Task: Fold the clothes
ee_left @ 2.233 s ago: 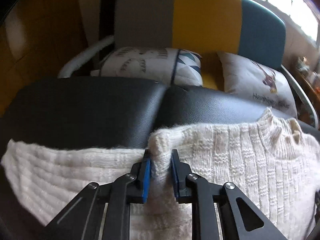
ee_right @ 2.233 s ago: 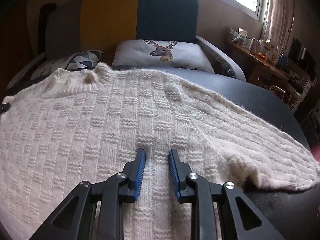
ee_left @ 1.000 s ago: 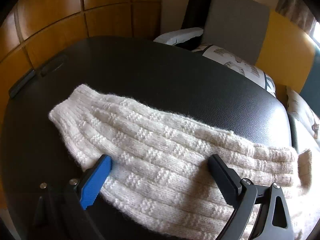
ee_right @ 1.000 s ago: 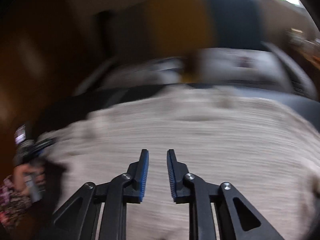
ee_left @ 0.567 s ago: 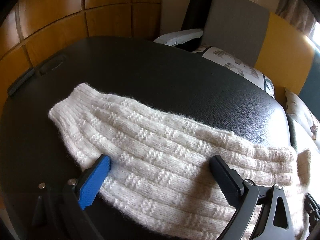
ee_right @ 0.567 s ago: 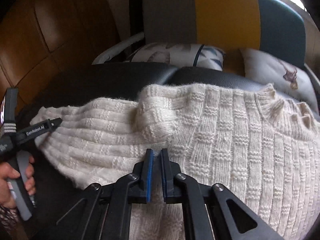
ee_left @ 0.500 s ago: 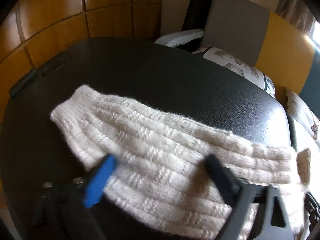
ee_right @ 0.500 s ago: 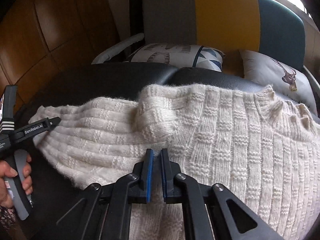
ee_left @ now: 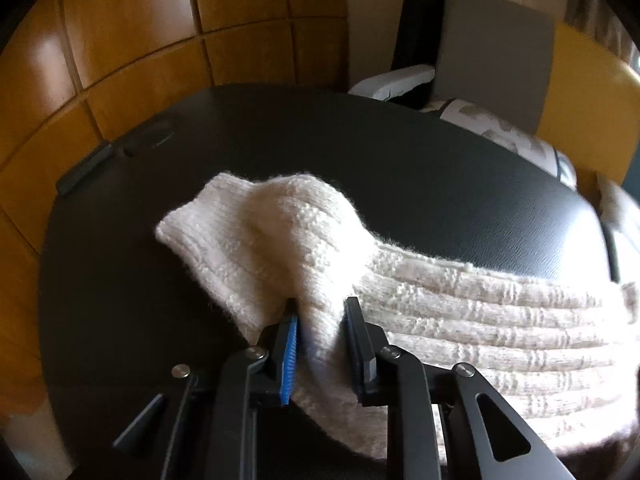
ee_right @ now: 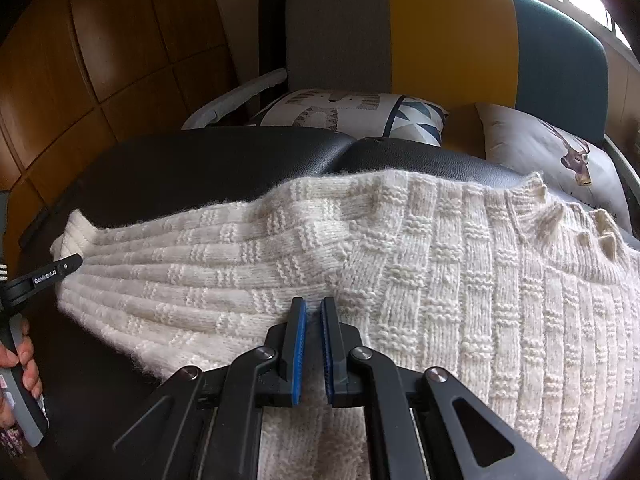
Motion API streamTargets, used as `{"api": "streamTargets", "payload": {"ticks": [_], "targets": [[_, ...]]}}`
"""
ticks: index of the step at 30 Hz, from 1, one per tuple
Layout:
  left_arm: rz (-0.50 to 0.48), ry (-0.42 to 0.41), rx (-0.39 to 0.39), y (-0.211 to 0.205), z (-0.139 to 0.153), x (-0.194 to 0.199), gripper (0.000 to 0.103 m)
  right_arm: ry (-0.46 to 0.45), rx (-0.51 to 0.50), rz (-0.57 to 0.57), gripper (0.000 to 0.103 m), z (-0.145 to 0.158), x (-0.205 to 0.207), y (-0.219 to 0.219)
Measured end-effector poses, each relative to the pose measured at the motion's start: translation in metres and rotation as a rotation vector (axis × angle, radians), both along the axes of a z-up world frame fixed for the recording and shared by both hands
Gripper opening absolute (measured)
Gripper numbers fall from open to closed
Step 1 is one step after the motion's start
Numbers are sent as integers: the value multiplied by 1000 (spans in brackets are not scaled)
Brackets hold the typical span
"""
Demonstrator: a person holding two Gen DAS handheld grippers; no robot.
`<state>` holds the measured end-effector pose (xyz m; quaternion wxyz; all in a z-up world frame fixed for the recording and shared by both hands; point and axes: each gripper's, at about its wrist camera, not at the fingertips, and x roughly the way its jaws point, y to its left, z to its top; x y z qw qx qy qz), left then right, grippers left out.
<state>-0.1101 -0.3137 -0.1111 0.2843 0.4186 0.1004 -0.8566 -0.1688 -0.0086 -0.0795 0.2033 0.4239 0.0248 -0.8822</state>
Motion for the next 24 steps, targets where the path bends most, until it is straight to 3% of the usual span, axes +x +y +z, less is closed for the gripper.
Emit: {"api": "streamTargets", "payload": {"ticks": [2,3,4,5,7,8,11,14,17,19,21,23,24], "targets": [[0,27,66,-9,4,5,35,2,3,0,5,0,0,-1],[-1,52,119,-16,6,10,50,0,0,0,5,-1,0,0],[3,76,168,-23,9,15,58,-1,-3,0,5,-1,0,0],[43,92,181,-33,13,22,60,-2,-7,0,5,-1,0,1],[162,158,187,-60,21,40,75,-6,-20,-1,5,-1,0,2],[215,210,218,-78,24,49,77,-8,-26,-1,5,-1,-1,3],[292,189,260,-116,21,51,77,-9,-31,-2,5,0,0,3],[292,99,239,-140,12,41,78,-10,-35,-2,5,-1,-1,3],[233,-18,91,-136,4,28,79,-12,-43,-4,5,-1,-1,4],[215,-59,-68,-123,-1,25,95,-14,-49,-5,5,-1,-1,4],[205,-67,-81,-121,-3,26,95,-16,-55,-6,5,-1,-1,5],[167,-39,-16,-124,-2,30,77,-18,-61,-7,5,-1,-1,6],[135,-23,6,-123,-2,32,57,-19,-63,-7,5,-1,-1,6]]}}
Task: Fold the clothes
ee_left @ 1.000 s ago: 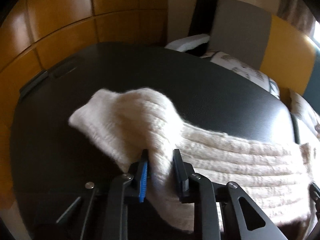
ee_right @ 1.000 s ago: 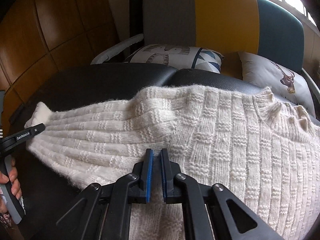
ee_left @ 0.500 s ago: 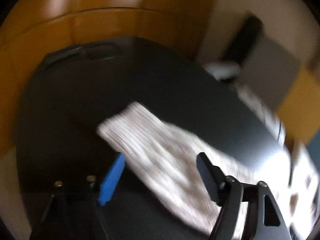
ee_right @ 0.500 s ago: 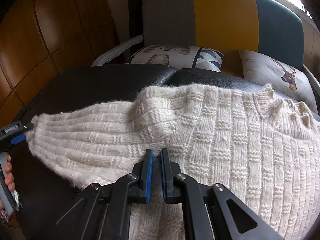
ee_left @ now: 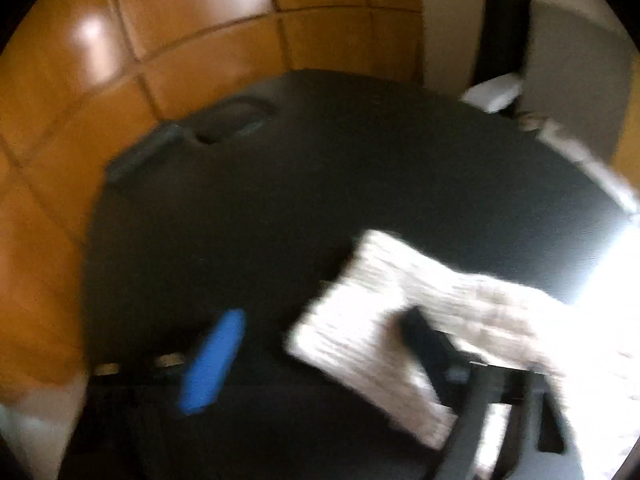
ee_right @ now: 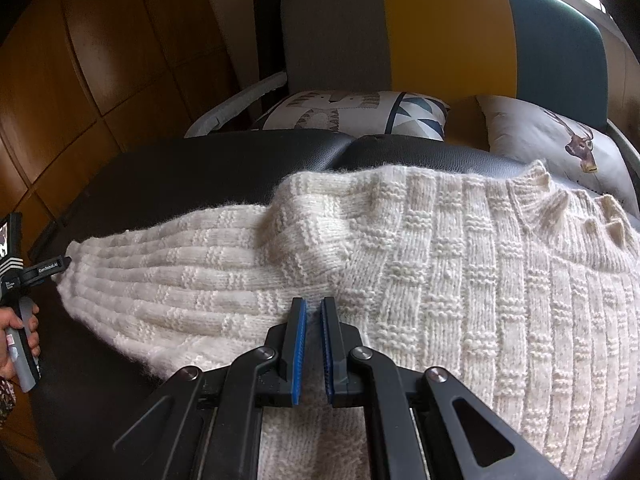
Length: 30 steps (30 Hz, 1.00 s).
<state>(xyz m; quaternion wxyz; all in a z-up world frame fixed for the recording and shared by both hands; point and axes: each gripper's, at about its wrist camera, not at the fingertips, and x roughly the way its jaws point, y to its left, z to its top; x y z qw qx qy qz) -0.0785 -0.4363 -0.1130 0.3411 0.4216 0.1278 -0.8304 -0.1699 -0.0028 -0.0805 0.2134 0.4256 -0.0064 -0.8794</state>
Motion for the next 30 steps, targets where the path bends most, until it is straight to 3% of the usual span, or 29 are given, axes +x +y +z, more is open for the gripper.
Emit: {"api": "streamTargets", "payload": {"ticks": [1,3,6,11,15,17,18,20,22,23,24,27,29,30], "targets": [[-32,14,16,2,1,2,39,1,3,0,5,0,0,-1],[-94,-13,-42,16,4,1,19,3,8,0,5,0,1,-1],[-97,-25,-54,17,6,7,16,4,12,0,5,0,1,-2],[33,-15,-13,-10,9,29,14,10,25,1,5,0,1,-4],[-17,-66,-117,-3,0,18,14,17,41,0,5,0,2,-7],[-16,-84,-123,-2,1,17,15,22,52,0,5,0,2,-8],[-17,-90,-121,-3,2,18,17,24,56,0,5,0,2,-9],[-39,-66,-70,-2,9,15,31,24,56,1,5,0,2,-9],[-47,-9,33,1,16,23,79,22,56,2,5,0,2,-9],[-44,21,78,3,20,27,89,21,57,2,5,1,2,-9],[-39,54,97,7,24,31,94,21,60,4,7,1,2,-9],[-21,134,141,17,35,48,95,15,93,16,8,4,0,-15],[-17,146,199,21,37,51,96,-16,99,37,13,11,-4,-14],[-18,142,243,24,35,53,96,-21,91,45,20,16,-4,-12]]}}
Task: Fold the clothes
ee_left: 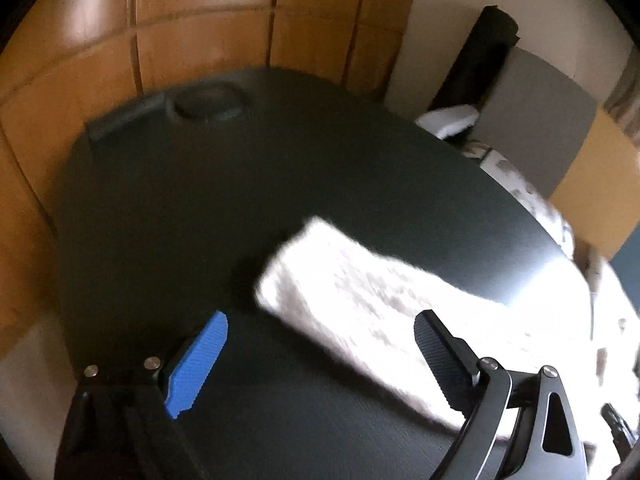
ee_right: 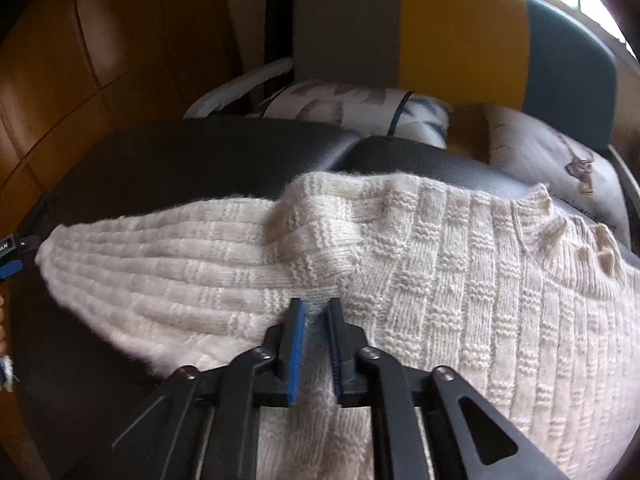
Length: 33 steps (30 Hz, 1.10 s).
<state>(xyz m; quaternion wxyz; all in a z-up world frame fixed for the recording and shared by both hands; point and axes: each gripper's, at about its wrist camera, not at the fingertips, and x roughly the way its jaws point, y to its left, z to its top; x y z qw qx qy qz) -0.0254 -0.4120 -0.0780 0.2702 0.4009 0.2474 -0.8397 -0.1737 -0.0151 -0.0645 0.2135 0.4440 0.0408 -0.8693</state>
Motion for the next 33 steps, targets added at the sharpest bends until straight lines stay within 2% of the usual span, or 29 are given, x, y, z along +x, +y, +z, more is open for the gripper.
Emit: {"api": "streamTargets", "payload": {"ticks": [2,4,6,9,15,17,19,21,22,24,27,33], "targets": [[-20,-10,94,6,-9,1,96,44,-72,3,20,18,11,13],[-8,-40,131,12,-17,-1,96,22,-92,12,20,24,21,23],[26,-53,114,16,-20,-6,97,-44,-80,18,20,19,30,30],[55,-67,98,21,-21,-14,100,-70,-58,7,20,3,44,40],[149,-46,102,24,-19,-24,98,12,-50,7,21,-14,66,45],[188,-44,81,27,-17,-26,84,17,-40,7,22,-15,66,43],[196,-70,16,35,-16,-32,53,20,-48,5,22,-16,66,44],[179,-79,-27,39,-16,-38,41,16,-67,3,22,-18,66,45],[162,-70,-32,42,-15,-39,27,15,-74,3,22,-18,65,45],[129,-62,-52,51,-13,-43,11,12,-85,1,22,-19,63,46],[108,-74,-108,63,-10,-50,9,15,-82,1,22,-18,63,46],[101,-66,-126,65,-5,-49,9,18,-80,3,22,-18,65,47]]}}
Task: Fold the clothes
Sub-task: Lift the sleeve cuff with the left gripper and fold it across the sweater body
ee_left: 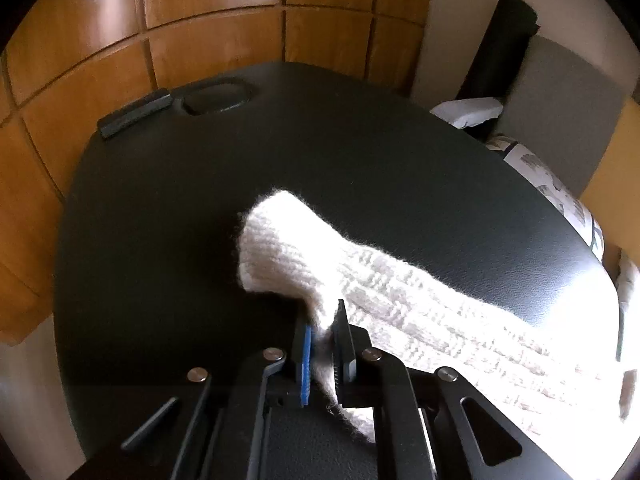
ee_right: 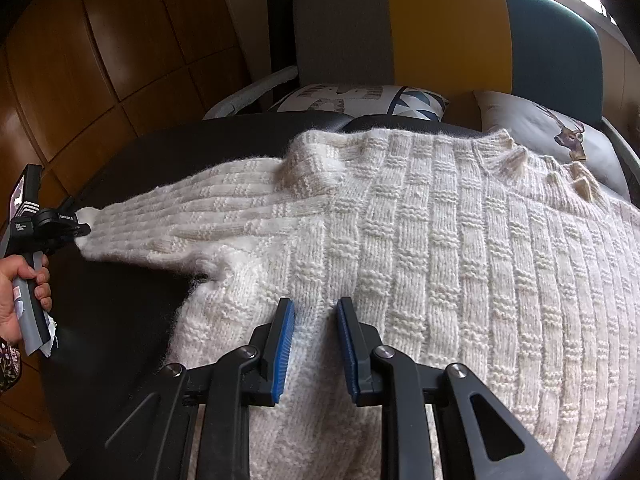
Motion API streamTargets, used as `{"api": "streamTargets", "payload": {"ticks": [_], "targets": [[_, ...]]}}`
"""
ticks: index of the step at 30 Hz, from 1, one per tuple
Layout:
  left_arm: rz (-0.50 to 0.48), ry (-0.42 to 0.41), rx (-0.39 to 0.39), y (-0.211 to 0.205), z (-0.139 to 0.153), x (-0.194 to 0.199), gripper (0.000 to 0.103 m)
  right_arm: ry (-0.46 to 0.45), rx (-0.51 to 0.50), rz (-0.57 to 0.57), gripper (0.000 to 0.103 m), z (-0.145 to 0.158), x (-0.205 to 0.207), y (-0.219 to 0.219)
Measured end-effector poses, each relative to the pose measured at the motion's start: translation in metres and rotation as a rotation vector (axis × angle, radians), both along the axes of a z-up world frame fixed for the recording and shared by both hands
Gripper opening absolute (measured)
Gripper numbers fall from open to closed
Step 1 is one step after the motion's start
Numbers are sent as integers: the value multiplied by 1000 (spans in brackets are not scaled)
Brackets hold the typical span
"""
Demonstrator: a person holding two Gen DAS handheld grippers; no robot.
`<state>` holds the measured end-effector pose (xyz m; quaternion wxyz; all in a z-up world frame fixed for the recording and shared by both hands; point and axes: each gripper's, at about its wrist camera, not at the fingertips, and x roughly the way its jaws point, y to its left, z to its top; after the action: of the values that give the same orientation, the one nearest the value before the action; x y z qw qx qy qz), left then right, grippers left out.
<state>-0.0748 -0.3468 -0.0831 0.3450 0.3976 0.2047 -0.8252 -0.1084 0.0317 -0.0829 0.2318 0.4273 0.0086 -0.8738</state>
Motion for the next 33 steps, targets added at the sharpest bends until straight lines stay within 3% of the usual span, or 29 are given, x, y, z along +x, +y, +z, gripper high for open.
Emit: {"api": "streamTargets", "payload": {"ticks": [8,17,23,29,33], "targets": [[-38,39,-28,-8,21,3,8,2,3,4,22,0,1,1],[-147,159,-79,22,88,-14,8,-38,-31,7,22,2,-6,6],[-247,248,-126,60,140,-17,8,-108,-145,-43,22,23,-5,30],[-400,311,-81,115,165,-32,8,-151,-249,-96,22,30,11,67],[-531,336,-97,173,180,-45,8,-234,-211,-173,22,16,20,94]]}}
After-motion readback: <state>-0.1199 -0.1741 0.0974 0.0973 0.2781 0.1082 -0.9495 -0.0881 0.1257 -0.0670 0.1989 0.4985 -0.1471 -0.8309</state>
